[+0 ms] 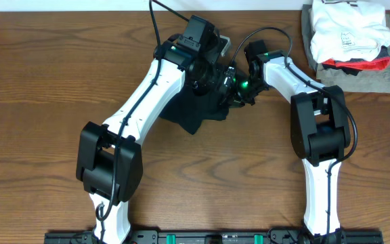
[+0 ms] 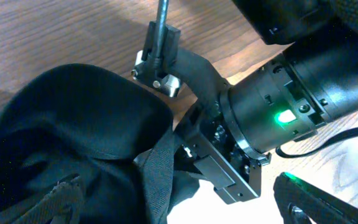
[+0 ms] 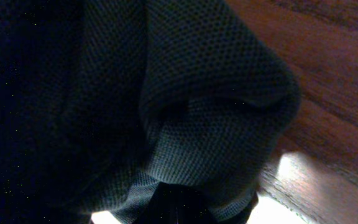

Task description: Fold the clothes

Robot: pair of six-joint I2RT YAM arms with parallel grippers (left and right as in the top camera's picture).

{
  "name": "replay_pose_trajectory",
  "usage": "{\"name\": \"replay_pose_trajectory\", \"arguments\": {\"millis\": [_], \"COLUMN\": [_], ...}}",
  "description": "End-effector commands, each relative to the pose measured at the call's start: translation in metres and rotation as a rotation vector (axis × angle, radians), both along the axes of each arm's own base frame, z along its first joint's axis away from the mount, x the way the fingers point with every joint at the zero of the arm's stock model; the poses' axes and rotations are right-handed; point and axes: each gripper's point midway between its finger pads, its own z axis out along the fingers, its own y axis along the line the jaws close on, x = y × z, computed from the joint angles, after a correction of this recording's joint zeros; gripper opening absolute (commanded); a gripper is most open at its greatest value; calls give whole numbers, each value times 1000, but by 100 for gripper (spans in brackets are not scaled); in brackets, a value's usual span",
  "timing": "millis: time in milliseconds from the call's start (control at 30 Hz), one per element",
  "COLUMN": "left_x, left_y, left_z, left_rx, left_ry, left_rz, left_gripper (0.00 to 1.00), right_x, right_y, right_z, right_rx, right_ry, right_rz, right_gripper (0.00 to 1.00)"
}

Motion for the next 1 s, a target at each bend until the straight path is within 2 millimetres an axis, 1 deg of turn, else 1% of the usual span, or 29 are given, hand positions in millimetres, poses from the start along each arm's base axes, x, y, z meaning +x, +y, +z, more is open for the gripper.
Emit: {"name": "replay_pose_trajectory", "arguments": {"millis": [0, 100, 233, 300, 367, 433, 467, 533, 633, 700, 767, 833, 867, 967], "left_x": [13, 18, 18, 18, 18, 17, 16, 15, 12, 12, 13, 14, 14, 14], "left_y": [14, 37, 81, 104, 132, 157, 170, 190, 217, 232, 243, 253, 256, 264], "left_z": [30, 62, 112, 129, 138, 140, 138, 134, 124, 120, 119, 119, 119, 118], "left_rx": [-30, -54, -81, -81, -54, -19, -4, 17, 56, 79, 95, 104, 104, 113], "left_ry": [-56, -111, -191, -222, -240, -238, -227, -201, -161, -150, -149, -151, -150, -152], "left_rz": [57, 102, 186, 235, 300, 360, 390, 436, 495, 532, 560, 583, 591, 598], "left_gripper": [98, 98, 98, 98, 98, 98, 98, 98, 98, 98, 98, 98, 98, 98], "right_x": [-6, 0, 19, 29, 36, 42, 44, 47, 48, 46, 41, 35, 32, 25], "right_y": [-17, -20, -33, -40, -47, -53, -56, -60, -59, -55, -41, -22, -10, 18], "right_z": [-33, -20, 8, 27, 45, 60, 68, 82, 102, 112, 120, 124, 126, 123], "right_rx": [-67, -19, -10, -15, -35, -67, -81, -99, -97, -89, -64, -31, -19, -33], "right_ry": [58, 41, -36, -84, -130, -169, -193, -232, -276, -297, -308, -340, -376, -491], "right_rz": [-18, -33, -63, -80, -92, -113, -120, -134, -138, -128, -101, -35, 16, 165], "right_gripper": [1, 1, 1, 1, 3, 13, 17, 26, 33, 38, 44, 49, 50, 61]}}
